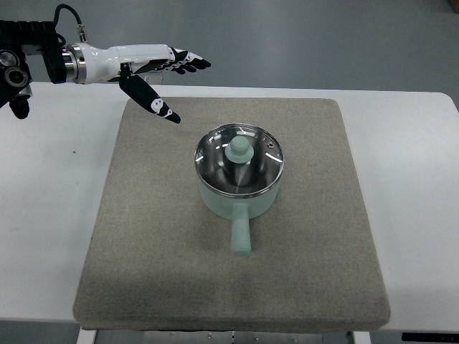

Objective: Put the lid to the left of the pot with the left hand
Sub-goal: 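Lower the left hand onto the glass lid's mint-green knob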

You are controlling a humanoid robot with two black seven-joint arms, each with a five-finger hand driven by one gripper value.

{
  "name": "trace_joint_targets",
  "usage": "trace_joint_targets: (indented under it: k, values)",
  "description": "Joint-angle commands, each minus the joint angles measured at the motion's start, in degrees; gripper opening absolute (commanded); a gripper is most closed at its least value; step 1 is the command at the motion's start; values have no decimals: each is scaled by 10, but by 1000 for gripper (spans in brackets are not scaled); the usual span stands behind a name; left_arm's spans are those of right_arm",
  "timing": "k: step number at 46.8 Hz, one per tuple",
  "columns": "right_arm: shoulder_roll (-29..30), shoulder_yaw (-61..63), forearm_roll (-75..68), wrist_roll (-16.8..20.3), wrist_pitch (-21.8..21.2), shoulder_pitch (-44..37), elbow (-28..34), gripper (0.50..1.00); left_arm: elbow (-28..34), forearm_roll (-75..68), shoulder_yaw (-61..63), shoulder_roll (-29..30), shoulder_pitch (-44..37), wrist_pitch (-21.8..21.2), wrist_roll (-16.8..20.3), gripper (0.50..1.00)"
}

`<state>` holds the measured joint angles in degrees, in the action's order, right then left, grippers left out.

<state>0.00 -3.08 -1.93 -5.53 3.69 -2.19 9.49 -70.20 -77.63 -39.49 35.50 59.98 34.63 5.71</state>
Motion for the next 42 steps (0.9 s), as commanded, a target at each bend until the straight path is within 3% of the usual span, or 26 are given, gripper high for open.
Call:
trace_joint_targets:
  k: [1, 12, 30, 42]
  values:
    - [0, 0, 0, 0, 0, 0, 0, 921, -12, -23, 13, -1, 27, 4, 0, 996]
    - [0, 0, 0, 0, 0, 0, 0, 921, -7, -24, 52, -4, 120, 4, -1, 994]
    - [0, 0, 0, 0, 0, 0, 0, 921, -85, -30, 179, -7, 173, 4, -1, 994]
    - [0, 0, 0, 0, 0, 0, 0, 921, -92, -51, 206, -19, 212, 4, -1, 994]
